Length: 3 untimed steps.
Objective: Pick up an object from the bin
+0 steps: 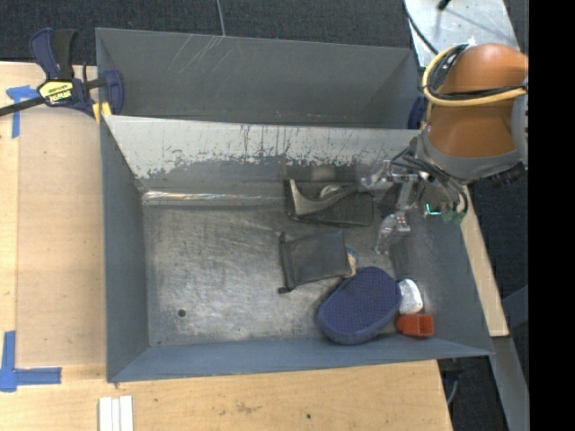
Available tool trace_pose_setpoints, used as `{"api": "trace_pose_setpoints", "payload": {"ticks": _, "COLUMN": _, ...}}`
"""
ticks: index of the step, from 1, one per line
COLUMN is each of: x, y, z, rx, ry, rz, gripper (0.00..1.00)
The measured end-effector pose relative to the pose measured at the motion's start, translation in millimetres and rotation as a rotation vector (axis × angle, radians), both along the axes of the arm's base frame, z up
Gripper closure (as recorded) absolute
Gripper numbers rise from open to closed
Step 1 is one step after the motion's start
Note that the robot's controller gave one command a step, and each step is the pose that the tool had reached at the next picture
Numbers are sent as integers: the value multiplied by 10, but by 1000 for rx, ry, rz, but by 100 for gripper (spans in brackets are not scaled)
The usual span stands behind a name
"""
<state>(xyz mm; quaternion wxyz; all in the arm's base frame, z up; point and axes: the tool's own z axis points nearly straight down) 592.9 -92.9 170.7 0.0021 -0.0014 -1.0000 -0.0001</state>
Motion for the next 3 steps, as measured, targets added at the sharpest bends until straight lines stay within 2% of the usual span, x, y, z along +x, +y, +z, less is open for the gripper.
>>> {"api": "trace_pose_setpoints", "payload": {"ticks": 1, "x": -15, "y": 318, "z": -442, "rx": -5, "ry": -14, "rz": 78, "gripper": 0}}
{"api": "trace_pose_setpoints", "payload": {"ticks": 2, "x": -66, "y": 861, "z": -328, "rx": 1, "ry": -11, "rz": 398, "gripper": 0}}
{"api": "trace_pose_setpoints", "payload": {"ticks": 3, "x": -59, "y": 788, "z": -505, "rx": 1, "ry": -5, "rz": 693, "gripper": 0}}
